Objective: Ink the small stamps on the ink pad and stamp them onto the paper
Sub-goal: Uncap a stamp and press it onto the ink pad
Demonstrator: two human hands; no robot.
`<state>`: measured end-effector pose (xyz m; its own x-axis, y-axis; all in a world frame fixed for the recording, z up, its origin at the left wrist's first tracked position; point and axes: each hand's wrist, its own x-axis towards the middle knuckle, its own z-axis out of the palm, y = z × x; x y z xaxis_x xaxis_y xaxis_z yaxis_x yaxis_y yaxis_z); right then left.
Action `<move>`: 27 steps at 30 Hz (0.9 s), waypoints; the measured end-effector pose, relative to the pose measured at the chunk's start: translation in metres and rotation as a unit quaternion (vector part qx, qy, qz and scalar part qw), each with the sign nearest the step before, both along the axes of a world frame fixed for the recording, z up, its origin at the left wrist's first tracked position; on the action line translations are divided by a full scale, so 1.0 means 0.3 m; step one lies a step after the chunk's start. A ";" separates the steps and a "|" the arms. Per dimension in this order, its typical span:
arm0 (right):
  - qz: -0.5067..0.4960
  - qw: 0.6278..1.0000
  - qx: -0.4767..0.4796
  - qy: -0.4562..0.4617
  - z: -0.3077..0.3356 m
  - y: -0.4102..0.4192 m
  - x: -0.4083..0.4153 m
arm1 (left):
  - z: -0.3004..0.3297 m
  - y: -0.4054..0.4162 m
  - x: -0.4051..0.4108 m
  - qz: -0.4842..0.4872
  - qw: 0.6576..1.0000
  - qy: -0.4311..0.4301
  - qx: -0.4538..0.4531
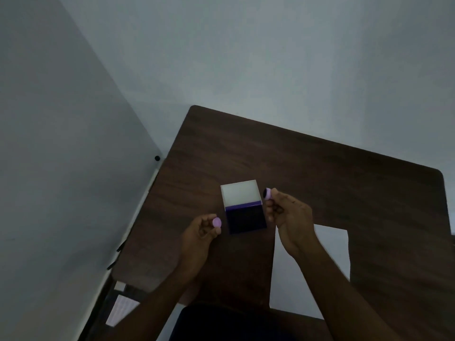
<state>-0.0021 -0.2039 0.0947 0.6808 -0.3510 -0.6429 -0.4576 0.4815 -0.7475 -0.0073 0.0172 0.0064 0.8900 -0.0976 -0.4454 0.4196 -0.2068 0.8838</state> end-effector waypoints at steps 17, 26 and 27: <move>0.021 0.997 0.067 -0.013 0.061 0.058 -0.020 | -0.129 0.135 -0.071 -0.043 0.938 -0.159 0.305; 0.016 0.995 0.094 -0.009 0.074 0.068 -0.025 | -0.151 0.142 -0.089 -0.068 0.930 -0.135 0.335; 0.021 0.995 0.098 -0.013 0.076 0.068 -0.030 | -0.146 0.140 -0.088 -0.069 0.932 -0.132 0.331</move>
<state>-0.0111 -0.1835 0.1175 0.7096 -0.1924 -0.6779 -0.4614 0.6002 -0.6534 -0.0336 0.0593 -0.0375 0.9766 0.0000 -0.2152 0.1348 -0.7795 0.6117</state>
